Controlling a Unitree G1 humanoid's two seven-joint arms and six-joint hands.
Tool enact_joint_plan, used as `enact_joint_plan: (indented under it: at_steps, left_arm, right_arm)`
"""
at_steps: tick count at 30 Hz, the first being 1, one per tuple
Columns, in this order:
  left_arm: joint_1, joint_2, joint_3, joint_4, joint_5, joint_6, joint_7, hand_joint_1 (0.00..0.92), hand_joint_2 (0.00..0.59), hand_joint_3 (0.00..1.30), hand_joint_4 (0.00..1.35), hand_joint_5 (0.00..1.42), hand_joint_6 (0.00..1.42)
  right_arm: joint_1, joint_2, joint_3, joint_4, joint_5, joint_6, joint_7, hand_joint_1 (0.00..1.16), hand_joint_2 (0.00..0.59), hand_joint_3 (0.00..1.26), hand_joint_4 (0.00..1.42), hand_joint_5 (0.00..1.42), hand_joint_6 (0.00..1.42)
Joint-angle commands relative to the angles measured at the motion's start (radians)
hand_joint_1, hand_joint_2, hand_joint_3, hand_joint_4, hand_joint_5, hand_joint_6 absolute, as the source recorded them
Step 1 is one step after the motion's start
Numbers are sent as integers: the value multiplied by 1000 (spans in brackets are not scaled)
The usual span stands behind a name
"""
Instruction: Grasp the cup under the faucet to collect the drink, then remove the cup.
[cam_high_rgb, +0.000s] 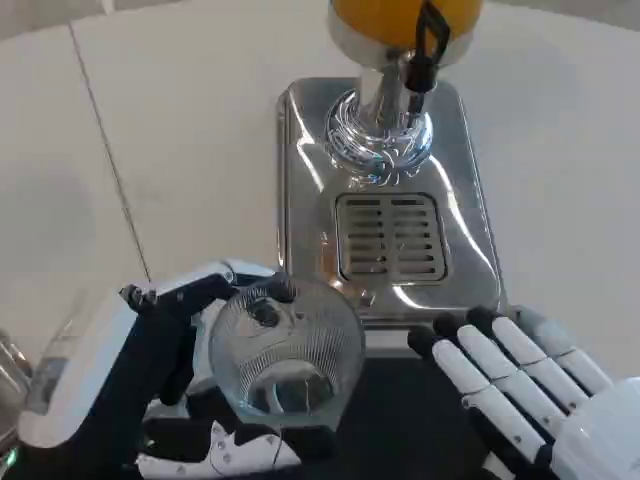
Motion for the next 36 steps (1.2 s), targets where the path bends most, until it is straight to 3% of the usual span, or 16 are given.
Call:
enact_joint_plan:
  at_steps: [1, 9, 19, 29, 36]
  left_arm:
    - [-5, -12, -6, 2, -20, -14, -3, 710, 0, 1198, 1144, 1395, 1424]
    - [-18, -29, -8, 12, -13, -3, -1, 710, 0, 1198, 1144, 1395, 1424]
    - [-140, -77, -10, 88, 17, 82, 26, 711, 0, 1198, 1144, 1383, 1424]
    - [-352, -164, -105, 268, 123, 158, 110, 711, 0, 1198, 1144, 1382, 1424]
    - [-462, -198, -166, 403, 174, 160, 197, 711, 0, 1198, 1144, 1382, 1424]
  right_arm:
    - [11, 6, 2, 2, -4, 6, -7, 15, 576, 0, 0, 0, 0]
    - [-14, 5, 15, -8, 1, 34, 6, 18, 576, 0, 0, 0, 0]
    - [13, 13, -5, -6, 9, 42, -12, 28, 573, 0, 0, 0, 0]
    - [-29, 15, 22, 4, 3, 71, 3, 40, 572, 0, 0, 0, 0]
    - [-24, 4, 9, -12, 17, 91, 15, 46, 571, 0, 0, 0, 0]
